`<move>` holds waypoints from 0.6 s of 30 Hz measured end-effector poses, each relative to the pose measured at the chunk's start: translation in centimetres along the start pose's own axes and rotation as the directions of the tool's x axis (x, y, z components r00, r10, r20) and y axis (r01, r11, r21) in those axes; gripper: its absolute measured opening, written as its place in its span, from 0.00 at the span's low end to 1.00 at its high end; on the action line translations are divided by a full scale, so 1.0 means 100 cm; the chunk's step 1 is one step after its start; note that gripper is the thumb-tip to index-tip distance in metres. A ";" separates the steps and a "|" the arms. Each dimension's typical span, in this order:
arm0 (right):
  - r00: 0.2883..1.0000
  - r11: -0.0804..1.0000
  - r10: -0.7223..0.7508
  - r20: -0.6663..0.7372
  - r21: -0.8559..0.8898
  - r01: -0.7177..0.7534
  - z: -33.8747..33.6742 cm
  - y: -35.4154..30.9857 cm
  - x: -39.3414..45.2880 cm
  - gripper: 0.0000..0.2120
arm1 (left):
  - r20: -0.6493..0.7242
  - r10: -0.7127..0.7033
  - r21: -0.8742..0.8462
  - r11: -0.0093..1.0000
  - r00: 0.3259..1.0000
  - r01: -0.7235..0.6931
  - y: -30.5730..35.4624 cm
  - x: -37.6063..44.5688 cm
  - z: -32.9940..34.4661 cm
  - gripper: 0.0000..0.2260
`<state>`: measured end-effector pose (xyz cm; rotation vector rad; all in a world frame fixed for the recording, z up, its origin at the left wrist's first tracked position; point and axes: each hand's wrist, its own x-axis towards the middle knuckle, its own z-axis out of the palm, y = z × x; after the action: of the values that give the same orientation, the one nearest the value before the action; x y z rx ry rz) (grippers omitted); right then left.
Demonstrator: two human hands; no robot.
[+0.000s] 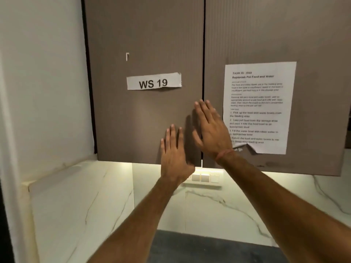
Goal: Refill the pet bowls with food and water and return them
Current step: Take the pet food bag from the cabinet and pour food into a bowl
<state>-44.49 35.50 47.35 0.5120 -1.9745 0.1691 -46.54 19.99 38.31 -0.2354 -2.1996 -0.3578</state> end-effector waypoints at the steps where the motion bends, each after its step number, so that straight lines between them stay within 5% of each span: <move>1: 1.000 1.000 0.000 -0.002 -0.026 0.000 0.001 0.002 0.010 0.39 | 0.010 0.014 0.005 1.000 1.000 -0.014 -0.001 0.001 0.000 0.62; 10: 0.998 0.954 -0.067 -0.012 -0.293 0.061 0.034 0.003 0.059 0.37 | 0.091 0.069 0.227 0.970 0.993 -0.088 -0.017 0.003 0.012 0.74; 18: 0.998 0.947 -0.012 -0.056 -0.322 -0.006 0.054 -0.008 0.056 0.37 | 0.093 0.105 0.367 0.921 0.990 -0.132 -0.016 0.011 0.034 0.65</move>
<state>-50.67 31.36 49.78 0.2932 -1.8966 -0.1395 -50.24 19.70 36.95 -0.1725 -2.2607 0.1415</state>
